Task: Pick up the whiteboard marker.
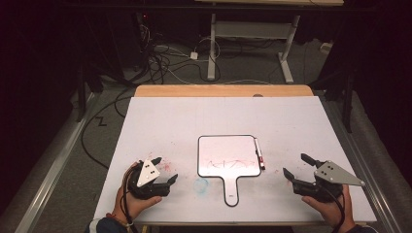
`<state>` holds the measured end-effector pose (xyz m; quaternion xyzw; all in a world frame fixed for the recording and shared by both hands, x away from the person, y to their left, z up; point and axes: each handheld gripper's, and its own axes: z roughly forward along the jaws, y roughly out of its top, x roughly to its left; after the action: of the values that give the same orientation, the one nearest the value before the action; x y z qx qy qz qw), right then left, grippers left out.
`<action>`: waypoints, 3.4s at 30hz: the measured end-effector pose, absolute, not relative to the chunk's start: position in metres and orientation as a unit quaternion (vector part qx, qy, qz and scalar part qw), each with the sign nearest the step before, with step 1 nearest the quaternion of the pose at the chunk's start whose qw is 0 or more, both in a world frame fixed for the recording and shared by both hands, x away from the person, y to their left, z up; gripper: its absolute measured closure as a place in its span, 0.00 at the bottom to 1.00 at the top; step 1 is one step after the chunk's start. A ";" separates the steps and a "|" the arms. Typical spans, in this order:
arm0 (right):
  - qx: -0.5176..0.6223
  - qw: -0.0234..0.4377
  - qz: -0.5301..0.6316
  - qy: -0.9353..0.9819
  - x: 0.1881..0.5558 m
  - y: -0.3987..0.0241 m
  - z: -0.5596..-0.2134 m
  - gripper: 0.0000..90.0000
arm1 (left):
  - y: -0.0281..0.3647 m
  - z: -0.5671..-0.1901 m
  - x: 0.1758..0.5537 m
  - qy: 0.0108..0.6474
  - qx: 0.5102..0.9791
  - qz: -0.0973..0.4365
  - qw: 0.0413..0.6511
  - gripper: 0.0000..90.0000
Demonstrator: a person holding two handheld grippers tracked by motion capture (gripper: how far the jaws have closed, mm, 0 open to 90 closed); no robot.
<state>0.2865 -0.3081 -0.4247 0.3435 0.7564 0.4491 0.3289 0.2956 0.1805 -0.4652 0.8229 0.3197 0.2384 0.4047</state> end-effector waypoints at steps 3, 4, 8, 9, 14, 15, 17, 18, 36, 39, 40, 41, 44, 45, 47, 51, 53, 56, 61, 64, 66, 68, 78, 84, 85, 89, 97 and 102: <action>0.349 0.317 0.442 0.763 0.295 -0.307 -0.426 0.28 | 0.179 -0.467 0.297 0.321 0.825 0.233 0.402 0.24; 0.354 0.314 0.439 0.764 0.298 -0.306 -0.427 0.29 | 0.179 -0.467 0.298 0.322 0.826 0.231 0.401 0.24; 0.371 0.266 0.443 0.772 0.312 -0.303 -0.432 0.31 | 0.177 -0.470 0.298 0.317 0.835 0.221 0.391 0.22; 0.380 0.244 0.441 0.776 0.316 -0.302 -0.434 0.31 | 0.177 -0.470 0.297 0.316 0.836 0.219 0.391 0.22; 0.394 0.210 0.424 0.788 0.328 -0.298 -0.436 0.31 | 0.177 -0.469 0.294 0.315 0.837 0.223 0.389 0.22; 0.397 0.210 0.419 0.789 0.331 -0.297 -0.436 0.32 | 0.177 -0.469 0.294 0.316 0.837 0.222 0.388 0.22; 0.399 0.200 0.412 0.794 0.338 -0.293 -0.435 0.35 | 0.177 -0.470 0.296 0.318 0.837 0.220 0.386 0.22; 0.402 0.201 0.408 0.795 0.342 -0.291 -0.435 0.37 | 0.177 -0.470 0.296 0.319 0.838 0.220 0.385 0.22; 0.455 0.068 0.344 0.818 0.443 -0.251 -0.454 0.60 | 0.175 -0.474 0.296 0.316 0.846 0.215 0.371 0.22; 0.463 0.068 0.335 0.818 0.447 -0.248 -0.460 0.67 | 0.174 -0.475 0.296 0.314 0.849 0.215 0.366 0.22; 0.464 0.070 0.338 0.816 0.448 -0.249 -0.460 0.72 | 0.174 -0.475 0.296 0.315 0.849 0.214 0.366 0.22; 0.467 0.071 0.338 0.814 0.449 -0.250 -0.461 0.76 | 0.174 -0.475 0.296 0.315 0.850 0.213 0.365 0.22; 0.462 0.056 0.351 0.812 0.449 -0.251 -0.461 0.85 | 0.173 -0.474 0.296 0.317 0.849 0.210 0.366 0.22; 0.457 0.054 0.356 0.813 0.448 -0.251 -0.459 0.90 | 0.172 -0.474 0.296 0.317 0.849 0.210 0.367 0.22; 0.450 0.062 0.355 0.817 0.445 -0.248 -0.457 0.90 | 0.170 -0.474 0.296 0.314 0.850 0.209 0.368 0.22; 0.442 0.058 0.364 0.817 0.441 -0.246 -0.454 0.91 | 0.168 -0.474 0.297 0.319 0.850 0.197 0.370 0.22; 0.436 0.066 0.367 0.819 0.438 -0.245 -0.451 0.91 | 0.167 -0.473 0.298 0.318 0.850 0.196 0.371 0.22; 0.429 0.077 0.385 0.814 0.432 -0.244 -0.445 0.91 | 0.163 -0.469 0.301 0.324 0.843 0.186 0.388 0.22; 0.398 0.086 0.425 0.808 0.417 -0.236 -0.432 0.91 | 0.146 -0.453 0.312 0.330 0.816 0.148 0.451 0.24; 0.375 0.088 0.447 0.807 0.407 -0.224 -0.427 0.91 | 0.125 -0.444 0.319 0.313 0.816 0.140 0.466 0.29; 0.367 0.088 0.455 0.806 0.402 -0.216 -0.427 0.91 | 0.110 -0.440 0.324 0.304 0.813 0.121 0.482 0.31; 0.355 0.093 0.462 0.807 0.397 -0.207 -0.427 0.91 | 0.094 -0.438 0.330 0.297 0.813 0.101 0.490 0.33; 0.319 0.106 0.515 0.788 0.372 -0.184 -0.417 0.91 | 0.036 -0.442 0.348 0.291 0.814 0.052 0.499 0.35; 0.308 0.107 0.526 0.785 0.365 -0.181 -0.416 0.91 | 0.023 -0.439 0.352 0.296 0.793 0.018 0.532 0.44; 0.306 0.108 0.526 0.786 0.365 -0.180 -0.416 0.91 | 0.022 -0.438 0.353 0.299 0.792 0.022 0.533 0.47; 0.299 0.118 0.528 0.786 0.361 -0.178 -0.414 0.91 | 0.022 -0.440 0.356 0.299 0.786 0.017 0.541 0.56; 0.296 0.138 0.536 0.778 0.357 -0.180 -0.409 0.91 | 0.028 -0.437 0.355 0.296 0.796 0.062 0.524 0.81; 0.297 0.142 0.540 0.775 0.354 -0.179 -0.409 0.91 | 0.033 -0.437 0.356 0.289 0.799 0.076 0.521 0.86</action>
<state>0.3542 -0.1795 -0.4086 0.2974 0.7748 0.5396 0.1417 0.3562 0.0330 -0.4372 0.7995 0.2888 0.0760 0.5212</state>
